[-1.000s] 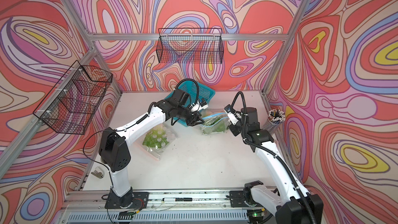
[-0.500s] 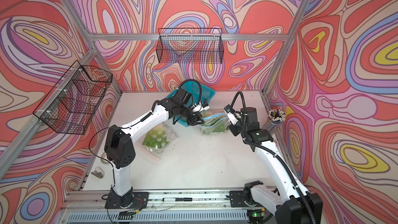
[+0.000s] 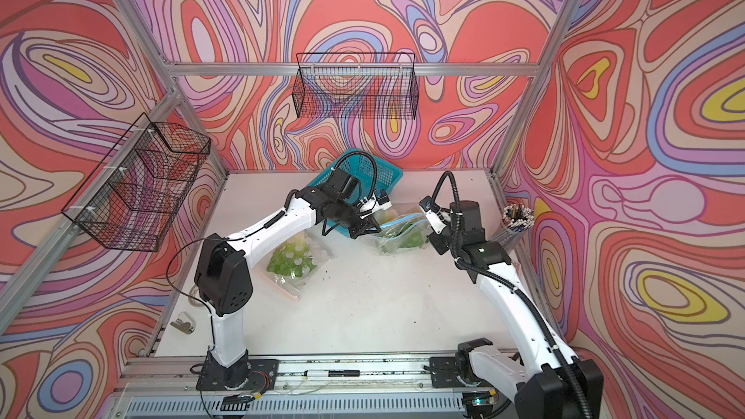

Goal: Open the zip-top bag and take out the chinese cabbages
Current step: Open the zipper of the food storage bag at the center of the board.

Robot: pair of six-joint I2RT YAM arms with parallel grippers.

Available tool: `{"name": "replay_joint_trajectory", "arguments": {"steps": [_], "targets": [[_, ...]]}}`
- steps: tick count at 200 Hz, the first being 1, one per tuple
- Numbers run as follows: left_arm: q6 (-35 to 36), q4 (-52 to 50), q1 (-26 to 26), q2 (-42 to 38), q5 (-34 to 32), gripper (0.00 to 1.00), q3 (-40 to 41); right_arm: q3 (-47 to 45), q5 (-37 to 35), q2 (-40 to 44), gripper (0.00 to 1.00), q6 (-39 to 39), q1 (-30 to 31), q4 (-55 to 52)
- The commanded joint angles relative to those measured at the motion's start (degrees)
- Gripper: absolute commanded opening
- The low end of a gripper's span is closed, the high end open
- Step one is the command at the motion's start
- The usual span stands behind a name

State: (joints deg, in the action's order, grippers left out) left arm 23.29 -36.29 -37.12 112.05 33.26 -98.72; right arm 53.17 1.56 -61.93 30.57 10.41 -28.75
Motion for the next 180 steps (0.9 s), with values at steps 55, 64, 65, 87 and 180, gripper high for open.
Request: {"name": "replay_joint_trajectory", "arguments": {"steps": [55, 64, 65, 87, 180], "targets": [[-11.7, 10.7, -0.9, -6.3, -1.9, 0.0, 8.3, -0.7, -2.9, -0.5, 0.0, -1.3, -0.3, 0.7], [-12.9, 12.0, -1.4, -6.9, -3.1, 0.0, 8.9, -0.7, -3.7, -0.4, 0.0, -2.0, -0.3, 0.7], [-13.0, 12.2, -1.5, -7.0, -3.3, 0.0, 9.0, -0.8, -3.9, -0.4, 0.01, -2.1, -0.2, 0.7], [-16.4, 14.8, -3.3, -7.7, -5.9, 0.0, 9.7, -0.4, -6.1, -0.2, 0.12, -5.5, -0.3, 0.8], [-26.9, 18.2, -10.2, -5.9, -17.7, 0.0, 9.1, -0.8, 5.4, 3.1, 0.52, -32.3, -0.3, 0.9]]}}
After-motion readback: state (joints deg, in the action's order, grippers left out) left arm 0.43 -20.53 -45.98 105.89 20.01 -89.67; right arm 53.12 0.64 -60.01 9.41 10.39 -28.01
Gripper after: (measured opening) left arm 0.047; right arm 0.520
